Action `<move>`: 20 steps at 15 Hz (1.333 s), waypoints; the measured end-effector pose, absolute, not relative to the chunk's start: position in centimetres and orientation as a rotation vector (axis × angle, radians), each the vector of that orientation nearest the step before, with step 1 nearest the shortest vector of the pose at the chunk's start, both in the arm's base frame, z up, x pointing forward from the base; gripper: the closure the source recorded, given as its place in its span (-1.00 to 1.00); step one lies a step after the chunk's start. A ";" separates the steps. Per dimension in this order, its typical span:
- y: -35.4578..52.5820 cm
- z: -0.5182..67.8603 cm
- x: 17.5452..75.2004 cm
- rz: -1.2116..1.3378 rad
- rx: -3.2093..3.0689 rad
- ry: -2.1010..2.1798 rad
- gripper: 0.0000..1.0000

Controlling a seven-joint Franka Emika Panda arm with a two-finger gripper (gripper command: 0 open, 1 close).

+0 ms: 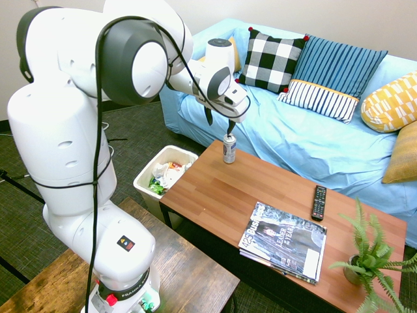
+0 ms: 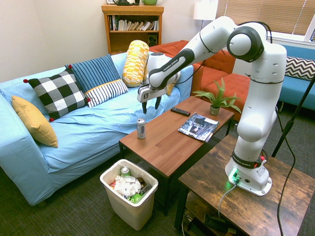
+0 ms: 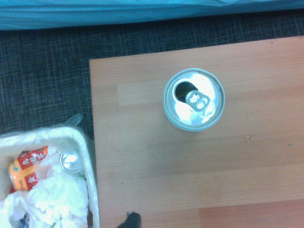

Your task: Throw the can in the trash bin

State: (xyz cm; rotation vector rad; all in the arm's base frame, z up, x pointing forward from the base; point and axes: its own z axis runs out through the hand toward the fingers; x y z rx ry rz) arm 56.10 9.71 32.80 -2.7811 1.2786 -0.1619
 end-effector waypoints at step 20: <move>10.1 21.1 64.5 -0.072 -2.788 1.503 1.00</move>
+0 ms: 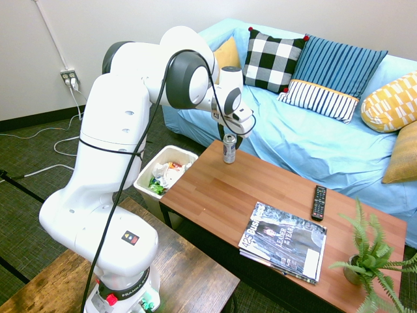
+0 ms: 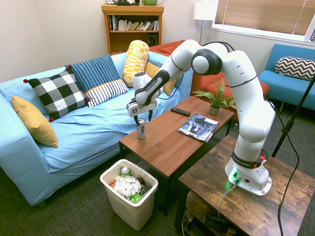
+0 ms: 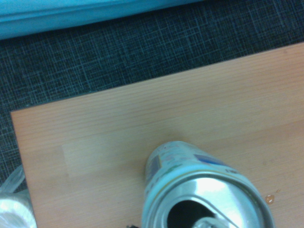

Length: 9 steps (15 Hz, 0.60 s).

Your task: Throw the can in the trash bin

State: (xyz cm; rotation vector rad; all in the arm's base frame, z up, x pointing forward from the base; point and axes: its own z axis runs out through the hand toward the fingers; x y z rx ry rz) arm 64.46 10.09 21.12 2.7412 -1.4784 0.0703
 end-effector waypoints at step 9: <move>10.2 20.6 66.0 0.045 2.750 -1.480 1.00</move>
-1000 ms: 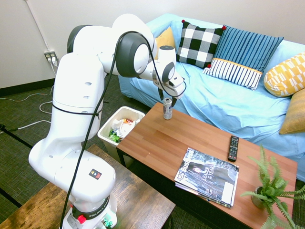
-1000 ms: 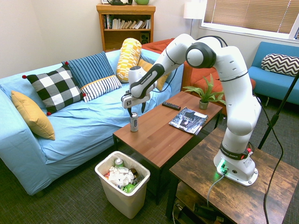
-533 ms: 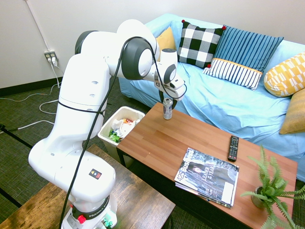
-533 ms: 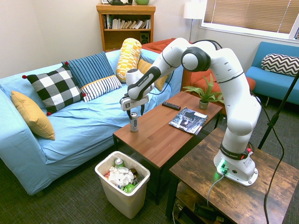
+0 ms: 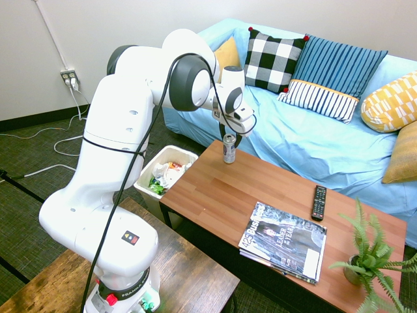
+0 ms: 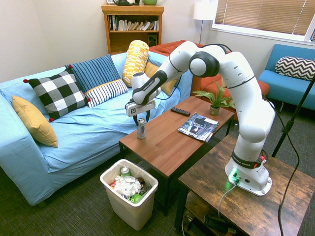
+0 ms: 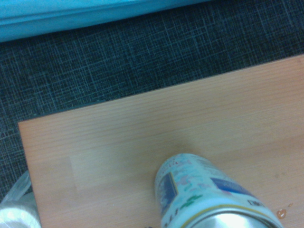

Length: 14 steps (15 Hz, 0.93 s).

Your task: Throw the can in the trash bin

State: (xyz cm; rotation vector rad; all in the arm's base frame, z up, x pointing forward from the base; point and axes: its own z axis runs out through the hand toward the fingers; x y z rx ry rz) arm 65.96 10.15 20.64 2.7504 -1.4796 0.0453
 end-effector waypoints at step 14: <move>24.3 32.5 58.5 0.200 2.898 -1.144 1.00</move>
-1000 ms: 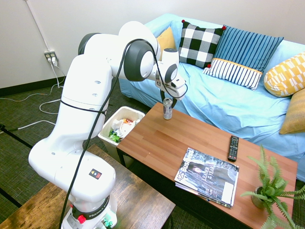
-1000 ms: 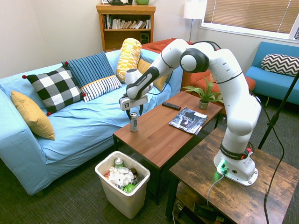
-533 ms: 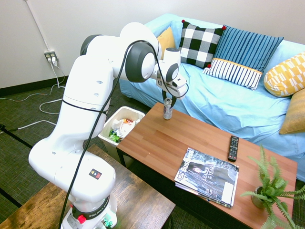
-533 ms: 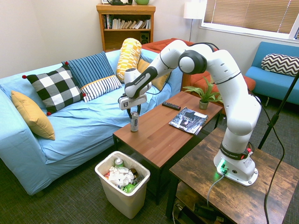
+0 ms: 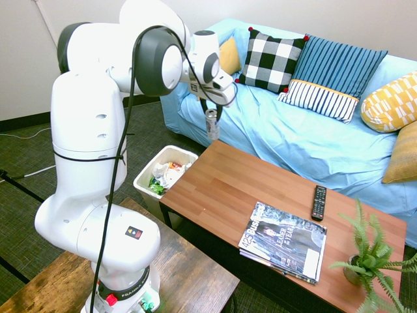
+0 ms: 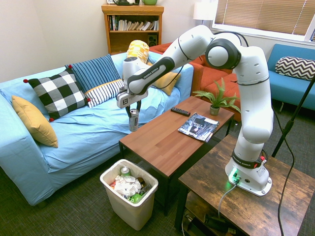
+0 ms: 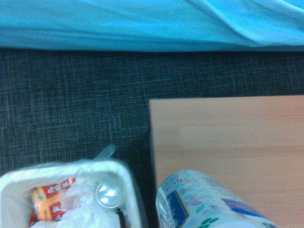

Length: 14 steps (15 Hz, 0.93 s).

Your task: Throw the can in the trash bin

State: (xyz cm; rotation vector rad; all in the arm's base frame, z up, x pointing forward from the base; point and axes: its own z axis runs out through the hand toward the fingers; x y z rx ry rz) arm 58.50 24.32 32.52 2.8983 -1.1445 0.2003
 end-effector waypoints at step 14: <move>38.4 22.9 48.5 0.113 2.840 -0.852 -1.00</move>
